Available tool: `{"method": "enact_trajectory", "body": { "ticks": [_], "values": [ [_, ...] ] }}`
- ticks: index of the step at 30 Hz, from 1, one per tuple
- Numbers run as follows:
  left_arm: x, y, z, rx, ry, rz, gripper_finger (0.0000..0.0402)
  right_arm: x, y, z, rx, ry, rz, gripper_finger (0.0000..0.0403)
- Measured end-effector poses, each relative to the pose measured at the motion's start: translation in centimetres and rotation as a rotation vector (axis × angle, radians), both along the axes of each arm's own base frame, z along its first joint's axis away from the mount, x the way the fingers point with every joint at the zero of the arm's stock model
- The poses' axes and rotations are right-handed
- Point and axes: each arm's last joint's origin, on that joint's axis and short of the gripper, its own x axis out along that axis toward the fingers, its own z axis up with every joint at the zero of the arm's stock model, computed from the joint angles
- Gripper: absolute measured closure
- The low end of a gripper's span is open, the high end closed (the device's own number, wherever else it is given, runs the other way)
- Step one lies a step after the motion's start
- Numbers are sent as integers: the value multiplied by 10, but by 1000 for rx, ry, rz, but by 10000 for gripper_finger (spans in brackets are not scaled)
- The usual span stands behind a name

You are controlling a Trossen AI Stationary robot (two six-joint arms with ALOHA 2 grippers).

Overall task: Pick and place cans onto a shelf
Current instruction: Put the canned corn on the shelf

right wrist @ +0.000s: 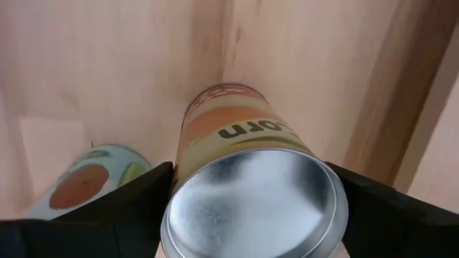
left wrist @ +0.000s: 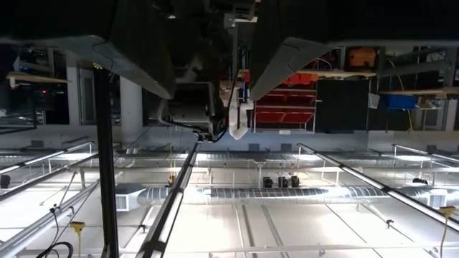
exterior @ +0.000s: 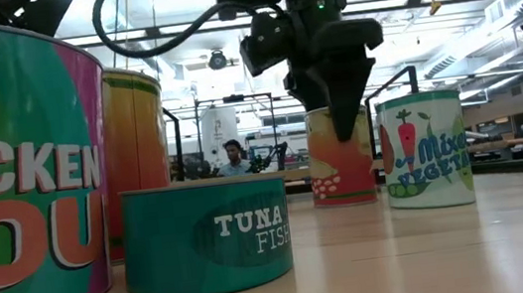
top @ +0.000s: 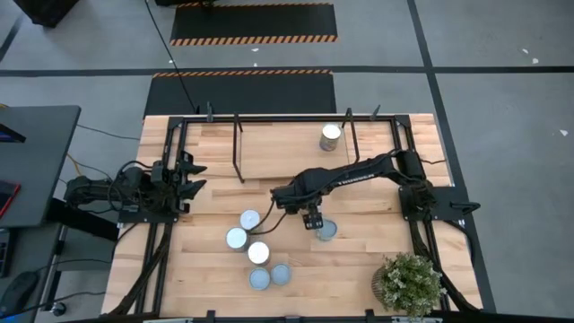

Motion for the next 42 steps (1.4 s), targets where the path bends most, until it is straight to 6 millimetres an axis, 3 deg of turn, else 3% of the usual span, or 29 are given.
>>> {"method": "enact_trajectory", "body": {
  "ticks": [4,8,16,20,29,42],
  "values": [
    [0,0,0,0,0,0,216,0,-5,0,42,5,-10,73],
    [0,0,0,0,0,0,216,-3,-6,6,14,11,93,73],
    [0,0,0,1,-1,1,216,-16,-13,50,-103,48,302,73],
    [0,0,0,0,-5,1,216,-16,-36,65,-157,50,263,73],
    [0,0,0,1,-4,1,216,-20,-97,64,-120,65,199,73],
    [0,0,0,2,-4,1,216,-24,-133,64,-117,44,158,27]
  ]
}}
